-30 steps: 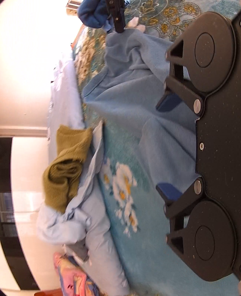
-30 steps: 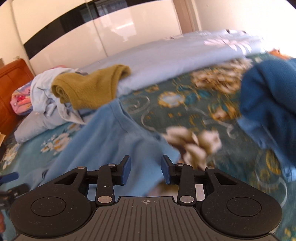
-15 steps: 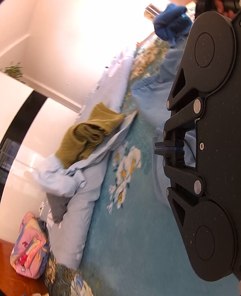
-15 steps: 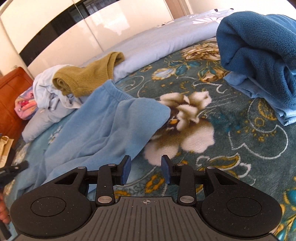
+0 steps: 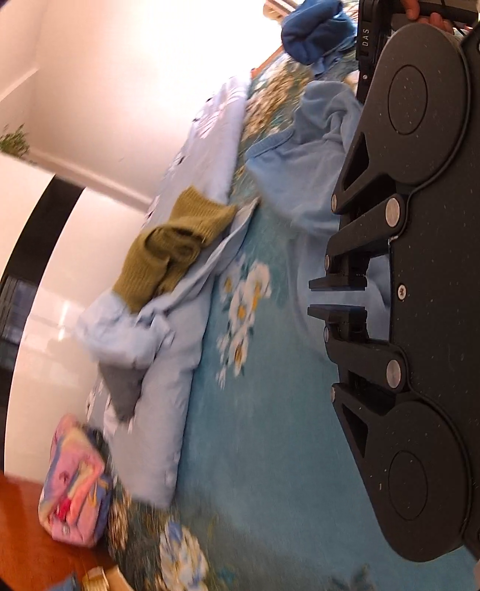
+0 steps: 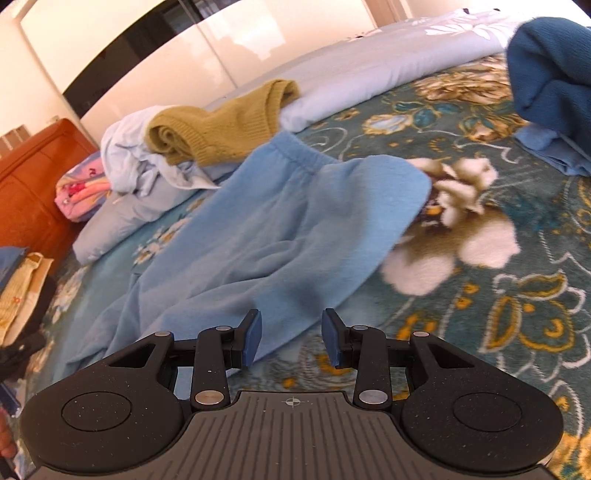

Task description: Fold clothes

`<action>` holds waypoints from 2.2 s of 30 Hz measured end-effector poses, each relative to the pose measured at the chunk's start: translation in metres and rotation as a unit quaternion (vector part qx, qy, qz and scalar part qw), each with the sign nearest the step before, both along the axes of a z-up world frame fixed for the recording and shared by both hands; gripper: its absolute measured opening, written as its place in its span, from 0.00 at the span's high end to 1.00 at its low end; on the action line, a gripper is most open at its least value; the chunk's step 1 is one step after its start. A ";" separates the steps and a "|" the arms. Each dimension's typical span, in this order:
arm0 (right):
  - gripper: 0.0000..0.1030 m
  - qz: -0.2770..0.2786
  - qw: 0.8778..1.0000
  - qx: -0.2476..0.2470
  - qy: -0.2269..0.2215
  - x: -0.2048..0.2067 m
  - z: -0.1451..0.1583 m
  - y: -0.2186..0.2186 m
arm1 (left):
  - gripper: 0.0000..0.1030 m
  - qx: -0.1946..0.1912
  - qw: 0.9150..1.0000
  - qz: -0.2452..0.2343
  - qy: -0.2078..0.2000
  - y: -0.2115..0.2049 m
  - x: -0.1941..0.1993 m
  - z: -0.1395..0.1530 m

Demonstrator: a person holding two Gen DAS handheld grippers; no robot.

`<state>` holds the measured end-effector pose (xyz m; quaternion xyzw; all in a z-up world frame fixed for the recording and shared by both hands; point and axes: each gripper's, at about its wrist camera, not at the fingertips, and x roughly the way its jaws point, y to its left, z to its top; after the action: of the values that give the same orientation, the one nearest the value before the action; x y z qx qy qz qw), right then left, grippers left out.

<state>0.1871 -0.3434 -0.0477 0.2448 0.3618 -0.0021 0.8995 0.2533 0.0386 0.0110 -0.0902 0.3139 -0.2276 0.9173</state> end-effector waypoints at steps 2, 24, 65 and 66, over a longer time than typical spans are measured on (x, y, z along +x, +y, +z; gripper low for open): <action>0.69 0.005 1.000 -0.004 -0.004 0.003 0.001 0.002 | 0.79 0.007 0.999 -0.031 0.004 -0.030 0.016 -0.006; 0.67 -0.018 0.999 0.028 -0.002 0.008 -0.019 -0.022 | 0.94 -0.139 0.985 -0.021 0.095 -0.067 0.075 -0.062; 0.63 -0.055 0.993 0.098 -0.021 0.008 -0.025 -0.044 | 1.00 -0.260 0.954 0.124 0.087 0.014 0.046 -0.044; 0.64 -0.056 0.994 0.097 -0.020 0.006 -0.024 -0.044 | 1.00 -0.261 0.954 0.131 0.073 0.026 0.038 -0.037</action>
<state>0.1933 -0.3869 -0.0718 0.3504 0.3279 -0.0126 0.8772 0.2917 0.0643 -0.0262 -0.3830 0.2949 -0.1723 0.8583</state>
